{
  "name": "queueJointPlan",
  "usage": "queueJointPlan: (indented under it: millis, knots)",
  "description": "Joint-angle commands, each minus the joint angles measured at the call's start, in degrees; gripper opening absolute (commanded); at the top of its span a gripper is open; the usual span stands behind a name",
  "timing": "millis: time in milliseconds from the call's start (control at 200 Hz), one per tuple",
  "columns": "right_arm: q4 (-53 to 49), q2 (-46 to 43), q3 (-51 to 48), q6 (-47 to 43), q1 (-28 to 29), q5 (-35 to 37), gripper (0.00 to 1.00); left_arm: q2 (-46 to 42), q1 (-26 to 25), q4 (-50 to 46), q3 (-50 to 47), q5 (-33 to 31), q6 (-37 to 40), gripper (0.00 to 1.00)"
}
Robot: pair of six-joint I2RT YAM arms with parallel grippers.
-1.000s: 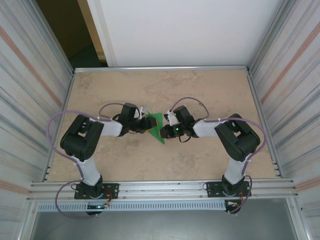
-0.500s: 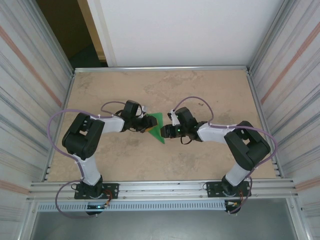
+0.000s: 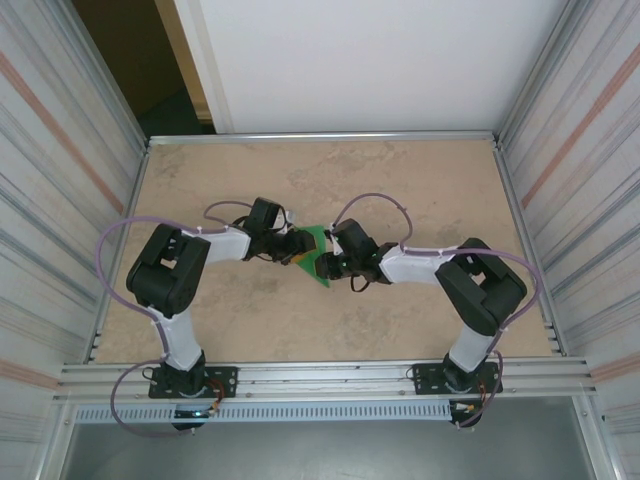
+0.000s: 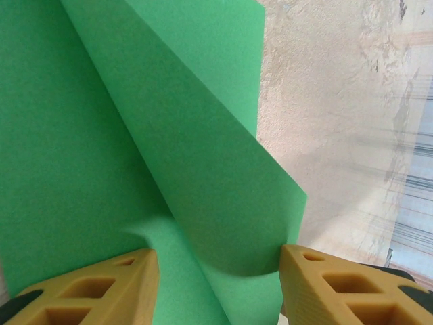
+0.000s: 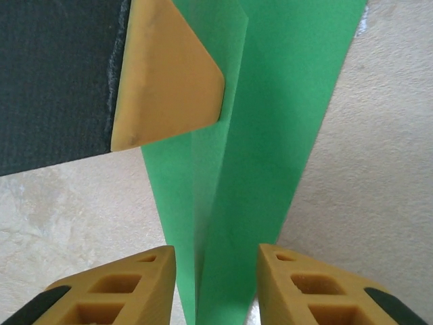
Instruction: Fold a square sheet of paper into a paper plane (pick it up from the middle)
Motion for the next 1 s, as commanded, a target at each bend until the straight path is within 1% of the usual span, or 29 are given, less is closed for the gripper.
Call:
queueJointPlan:
  millis: [0,180,371,697,862,992]
  knots:
    - [-0.9,1.7,2.1,0.5,0.9,0.5,0.32,4.5,-0.3,-8.7,-2.0,-4.8,0.5,0.52]
    - [-1.0,3.2,2.7,0.5,1.2,0.9,0.29,5.0,-0.5,-9.1,-1.7,-4.4,0.6,0.52]
    - [-0.9,3.6,2.6,0.3,1.1,1.3,0.22,5.2,-0.5,-9.3,-1.5,-4.4,0.6,0.52]
    - [0.5,3.5,1.2,0.7,0.2,-1.3,0.12,4.8,-0.5,-10.1,-1.1,-4.3,0.7,0.52]
    - [2.0,3.2,-0.4,1.2,-0.4,-3.5,0.09,2.7,-0.4,-11.0,0.4,-3.5,1.2,0.52]
    - [4.2,2.6,-2.6,2.0,-1.3,-5.9,0.07,-1.4,-0.4,-11.3,2.5,-2.1,1.3,0.55]
